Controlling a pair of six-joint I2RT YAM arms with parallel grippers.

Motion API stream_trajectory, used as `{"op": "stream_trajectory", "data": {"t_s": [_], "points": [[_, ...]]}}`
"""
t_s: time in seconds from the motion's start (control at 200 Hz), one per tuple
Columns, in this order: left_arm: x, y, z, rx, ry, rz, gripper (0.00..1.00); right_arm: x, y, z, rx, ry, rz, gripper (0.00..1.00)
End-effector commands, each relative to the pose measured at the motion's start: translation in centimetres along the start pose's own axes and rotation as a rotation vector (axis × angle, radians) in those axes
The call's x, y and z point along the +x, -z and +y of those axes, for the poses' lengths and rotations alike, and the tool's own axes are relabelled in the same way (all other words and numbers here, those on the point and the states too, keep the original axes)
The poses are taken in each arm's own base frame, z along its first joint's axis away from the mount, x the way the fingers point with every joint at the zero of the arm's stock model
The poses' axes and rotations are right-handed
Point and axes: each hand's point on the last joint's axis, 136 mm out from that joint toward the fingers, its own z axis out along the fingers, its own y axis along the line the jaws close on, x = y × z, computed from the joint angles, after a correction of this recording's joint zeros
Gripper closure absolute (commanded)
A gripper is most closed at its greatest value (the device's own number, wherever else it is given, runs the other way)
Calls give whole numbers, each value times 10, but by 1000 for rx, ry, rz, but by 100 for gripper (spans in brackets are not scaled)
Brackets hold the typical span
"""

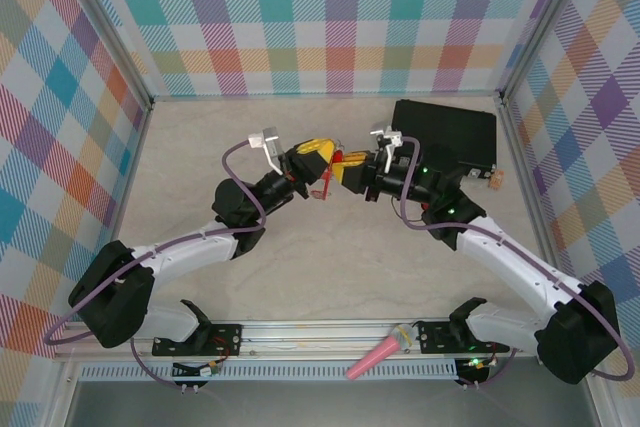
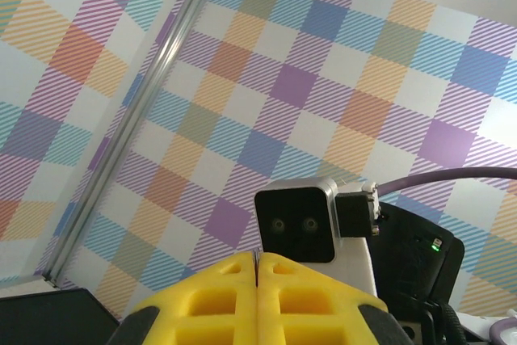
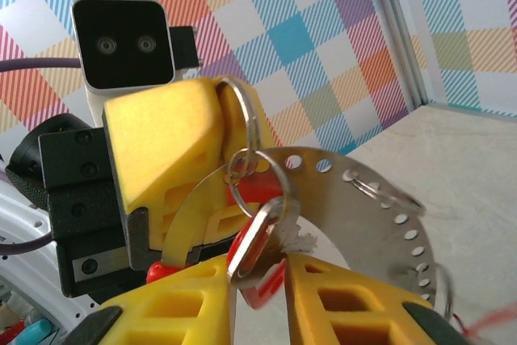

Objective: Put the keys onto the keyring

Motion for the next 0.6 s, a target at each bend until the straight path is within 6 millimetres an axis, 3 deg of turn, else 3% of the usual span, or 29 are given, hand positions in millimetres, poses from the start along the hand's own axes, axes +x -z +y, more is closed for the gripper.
{"op": "stream_trajectory", "data": {"t_s": [0.0, 0.505, 0.595], "points": [[-20, -6, -20, 71, -39, -68, 100, -19, -2, 14, -28, 55, -52, 77], [-21, -1, -23, 65, -38, -75, 100, -20, 11, 13, 18, 77, -84, 76], [-22, 0, -24, 64, -44, -78, 100, -19, 15, 19, -3, 87, -88, 72]]}}
